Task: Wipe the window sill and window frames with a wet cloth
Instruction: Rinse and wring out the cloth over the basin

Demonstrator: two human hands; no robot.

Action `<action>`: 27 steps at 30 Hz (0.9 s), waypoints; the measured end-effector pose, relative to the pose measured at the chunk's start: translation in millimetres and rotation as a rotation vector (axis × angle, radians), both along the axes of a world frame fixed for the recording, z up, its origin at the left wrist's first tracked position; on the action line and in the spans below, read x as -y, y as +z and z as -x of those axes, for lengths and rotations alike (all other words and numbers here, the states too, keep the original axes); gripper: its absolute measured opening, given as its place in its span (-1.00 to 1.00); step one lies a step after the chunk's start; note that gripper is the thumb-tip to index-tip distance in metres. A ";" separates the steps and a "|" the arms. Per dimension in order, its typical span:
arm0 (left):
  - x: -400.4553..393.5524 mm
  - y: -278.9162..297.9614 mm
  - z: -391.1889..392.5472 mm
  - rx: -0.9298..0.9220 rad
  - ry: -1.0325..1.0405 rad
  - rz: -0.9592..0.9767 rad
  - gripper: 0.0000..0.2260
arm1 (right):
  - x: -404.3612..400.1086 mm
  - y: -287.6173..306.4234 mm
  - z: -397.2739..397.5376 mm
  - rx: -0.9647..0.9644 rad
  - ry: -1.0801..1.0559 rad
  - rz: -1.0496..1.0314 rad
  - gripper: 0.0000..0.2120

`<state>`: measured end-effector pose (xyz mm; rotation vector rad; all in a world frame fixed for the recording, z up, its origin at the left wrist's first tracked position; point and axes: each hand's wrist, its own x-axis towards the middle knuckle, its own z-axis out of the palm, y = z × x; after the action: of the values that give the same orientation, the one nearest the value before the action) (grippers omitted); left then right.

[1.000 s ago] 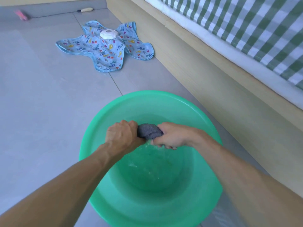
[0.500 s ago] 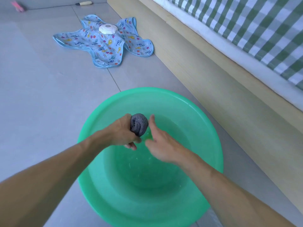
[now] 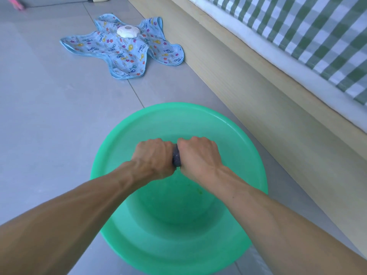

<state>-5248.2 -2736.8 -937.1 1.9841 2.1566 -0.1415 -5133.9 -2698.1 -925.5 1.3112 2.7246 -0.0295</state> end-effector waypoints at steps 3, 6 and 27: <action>-3.2 -3.6 1.2 -0.182 -0.107 -0.064 -0.81 | -0.5 -3.0 4.2 -0.030 -0.144 0.158 -0.75; -2.5 -7.4 5.7 -0.147 -0.052 -0.115 -0.78 | -5.2 1.6 9.7 -0.009 -0.193 0.211 -0.71; -5.9 5.7 -3.2 0.916 0.234 0.551 -0.61 | 2.5 -16.2 -18.1 -0.213 0.263 -0.321 -0.75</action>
<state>-5245.0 -2730.9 -931.3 1.1341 1.4938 0.1681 -5115.7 -2700.6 -941.7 1.0524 3.1669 0.3223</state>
